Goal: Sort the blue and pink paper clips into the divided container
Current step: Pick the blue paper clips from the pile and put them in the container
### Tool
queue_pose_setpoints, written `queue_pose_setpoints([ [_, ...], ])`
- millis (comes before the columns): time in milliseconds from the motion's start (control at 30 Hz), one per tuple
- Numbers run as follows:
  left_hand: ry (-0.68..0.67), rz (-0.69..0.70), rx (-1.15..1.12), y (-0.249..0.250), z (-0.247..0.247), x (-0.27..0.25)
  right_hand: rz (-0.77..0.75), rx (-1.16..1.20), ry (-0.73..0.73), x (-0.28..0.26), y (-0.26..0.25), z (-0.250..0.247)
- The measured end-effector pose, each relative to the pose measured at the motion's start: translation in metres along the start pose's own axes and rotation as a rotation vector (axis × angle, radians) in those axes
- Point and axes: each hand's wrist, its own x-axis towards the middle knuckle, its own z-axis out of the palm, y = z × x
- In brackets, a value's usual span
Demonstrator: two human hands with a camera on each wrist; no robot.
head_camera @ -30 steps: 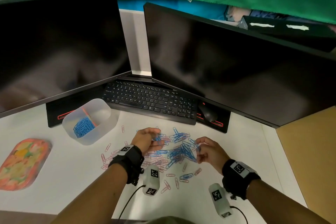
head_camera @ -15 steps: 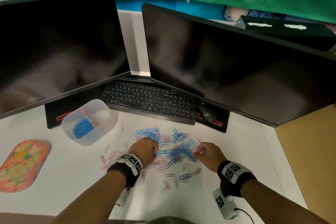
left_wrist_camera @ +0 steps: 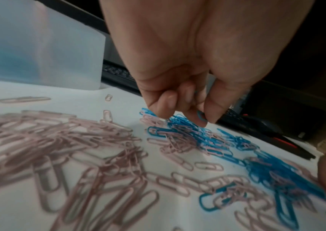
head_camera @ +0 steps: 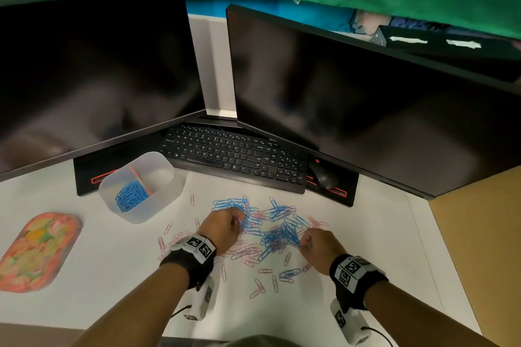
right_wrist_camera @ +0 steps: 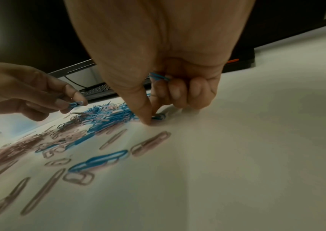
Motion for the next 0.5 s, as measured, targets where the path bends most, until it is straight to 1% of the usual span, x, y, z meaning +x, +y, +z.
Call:
queue_pose_setpoints([
  [100, -0.012, -0.099, -0.169, -0.002, -0.005, -0.001, -0.014, -0.001, -0.015, -0.002, 0.005, -0.003],
  [167, -0.014, -0.173, -0.339, -0.001, -0.007, -0.001, -0.011, -0.035, -0.042, -0.003, 0.008, -0.006],
  [233, -0.019, -0.258, -0.534, 0.001, -0.010, 0.001, 0.024, -0.025, -0.042, -0.005, 0.007, -0.008],
  [367, -0.033, -0.408, -0.960, 0.013, -0.015, -0.001, 0.029, 0.017, 0.078, 0.001, -0.011, -0.009],
  [433, -0.051, -0.443, -1.065, 0.015, -0.016, -0.003, 0.032, 0.027, 0.117, 0.008, -0.021, -0.007],
  [500, -0.071, -0.446, -1.055, 0.015, -0.017, -0.004, 0.067, 0.011, 0.125, 0.014, -0.028, -0.004],
])
